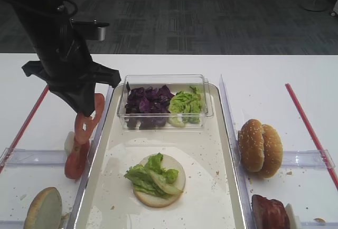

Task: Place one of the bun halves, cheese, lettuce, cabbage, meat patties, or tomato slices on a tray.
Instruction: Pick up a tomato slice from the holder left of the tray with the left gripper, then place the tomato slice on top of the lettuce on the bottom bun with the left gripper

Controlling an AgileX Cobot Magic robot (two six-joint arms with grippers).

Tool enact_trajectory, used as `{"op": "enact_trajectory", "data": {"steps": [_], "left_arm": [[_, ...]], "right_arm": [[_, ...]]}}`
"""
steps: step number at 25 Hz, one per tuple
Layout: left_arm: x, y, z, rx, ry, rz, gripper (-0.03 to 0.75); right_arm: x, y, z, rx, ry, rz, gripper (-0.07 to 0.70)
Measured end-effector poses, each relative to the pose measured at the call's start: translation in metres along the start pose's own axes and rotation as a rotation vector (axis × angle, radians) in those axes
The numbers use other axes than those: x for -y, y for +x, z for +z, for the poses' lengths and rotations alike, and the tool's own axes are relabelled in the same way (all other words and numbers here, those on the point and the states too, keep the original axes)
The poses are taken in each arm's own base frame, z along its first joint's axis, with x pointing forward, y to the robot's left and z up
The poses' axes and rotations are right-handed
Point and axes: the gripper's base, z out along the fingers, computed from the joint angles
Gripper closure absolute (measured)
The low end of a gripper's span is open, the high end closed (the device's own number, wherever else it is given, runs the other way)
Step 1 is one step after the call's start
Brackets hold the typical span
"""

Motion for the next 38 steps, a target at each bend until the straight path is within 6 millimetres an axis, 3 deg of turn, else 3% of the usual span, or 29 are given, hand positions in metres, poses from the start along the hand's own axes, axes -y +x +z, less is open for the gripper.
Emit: {"op": "enact_trajectory", "data": {"steps": [11,22,30,38], "left_arm": [[0.026,-0.001,-0.005,0.036,0.287,0.17,0.671],[0.044,0.009,-0.023,0.121,0.489,0.258,0.672],[0.051,0.037,0.016,0.025,0.672,0.233,0.672],[0.055,0.053,0.036,0.023,0.815,0.174,0.672]], "right_arm": [[0.0,0.0,0.0,0.0,0.0,0.0,0.016],[0.0,0.0,0.0,0.0,0.0,0.0,0.016],[0.0,0.0,0.0,0.0,0.0,-0.004,0.016],[0.0,0.0,0.0,0.0,0.0,-0.003,0.016]]}}
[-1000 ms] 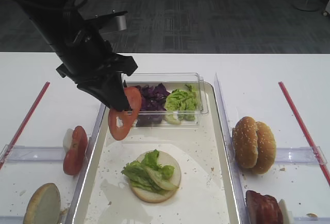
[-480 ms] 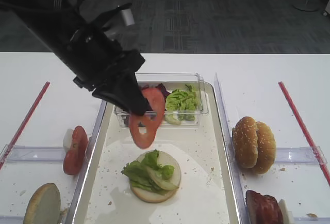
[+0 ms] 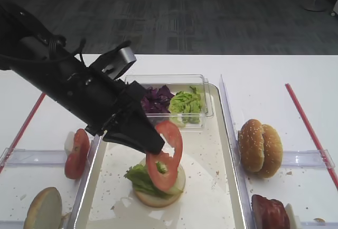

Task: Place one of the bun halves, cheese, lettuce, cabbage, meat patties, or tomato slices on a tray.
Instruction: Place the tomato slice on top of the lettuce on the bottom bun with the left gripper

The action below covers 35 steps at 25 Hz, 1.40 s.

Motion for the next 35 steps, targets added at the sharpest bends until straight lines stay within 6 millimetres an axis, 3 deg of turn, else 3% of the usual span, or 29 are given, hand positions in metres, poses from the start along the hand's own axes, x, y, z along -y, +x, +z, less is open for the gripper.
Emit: {"op": "enact_trajectory", "data": {"steps": [8,16,35], "left_arm": [[-0.007,0.006,0.006,0.022,0.049,-0.025,0.673],[-0.042,-0.001,0.008,0.046,0.055,-0.147,0.673],[-0.069,-0.002,0.029,0.01,0.089,-0.239,0.676]], "right_arm": [[0.0,0.0,0.0,0.0,0.0,0.0,0.016],[0.0,0.0,0.0,0.0,0.0,0.0,0.016],[0.0,0.0,0.0,0.0,0.0,0.0,0.016]]}}
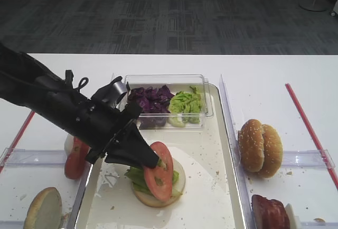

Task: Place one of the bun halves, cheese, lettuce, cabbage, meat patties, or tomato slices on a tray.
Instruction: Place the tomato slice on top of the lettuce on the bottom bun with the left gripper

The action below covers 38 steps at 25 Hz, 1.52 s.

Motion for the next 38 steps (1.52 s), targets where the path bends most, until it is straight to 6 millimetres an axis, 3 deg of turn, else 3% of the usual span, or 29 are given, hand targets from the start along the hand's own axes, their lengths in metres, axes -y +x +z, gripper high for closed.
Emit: {"op": "enact_trajectory", "data": {"steps": [24,32,38], "left_arm": [[-0.0063,-0.003,0.0051,0.008,0.021,-0.03,0.666],[-0.0064,-0.0029,0.0051,0.006,0.02,-0.029,0.447],[-0.0067,-0.0026,0.0051,0.003,0.017,-0.027,0.387]], "right_arm": [[0.0,0.0,0.0,0.0,0.0,0.0,0.016],[0.0,0.0,0.0,0.0,0.0,0.0,0.016],[0.0,0.0,0.0,0.0,0.0,0.002,0.016]]}}
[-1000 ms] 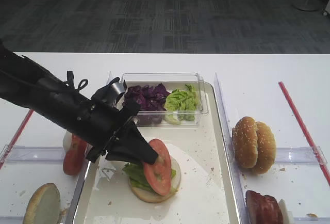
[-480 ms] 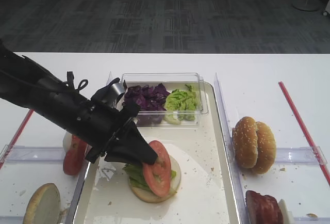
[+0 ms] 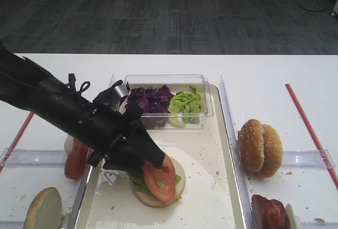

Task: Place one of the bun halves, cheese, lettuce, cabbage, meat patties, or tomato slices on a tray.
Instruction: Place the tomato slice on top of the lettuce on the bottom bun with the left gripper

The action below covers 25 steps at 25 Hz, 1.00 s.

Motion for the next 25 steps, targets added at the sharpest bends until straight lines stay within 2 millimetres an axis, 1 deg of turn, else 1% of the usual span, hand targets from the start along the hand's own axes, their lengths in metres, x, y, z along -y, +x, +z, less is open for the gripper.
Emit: {"op": "enact_trajectory", "data": {"steps": [6,8,17,21,25], "left_arm": [[0.0,0.0,0.0,0.0,0.0,0.0,0.251],[0.0,0.0,0.0,0.0,0.0,0.0,0.228],[0.001,0.0,-0.001,0.001,-0.001,-0.03,0.214],[0.011,0.001,-0.007,0.017,-0.005,-0.006,0.213],[0.021,-0.002,-0.017,0.007,-0.064,0.025,0.211]], "right_arm": [[0.0,0.0,0.0,0.0,0.0,0.0,0.016],[0.0,0.0,0.0,0.0,0.0,0.0,0.016],[0.0,0.0,0.0,0.0,0.0,0.001,0.016],[0.0,0.0,0.0,0.0,0.0,0.001,0.016],[0.0,0.0,0.0,0.0,0.0,0.001,0.016]]}}
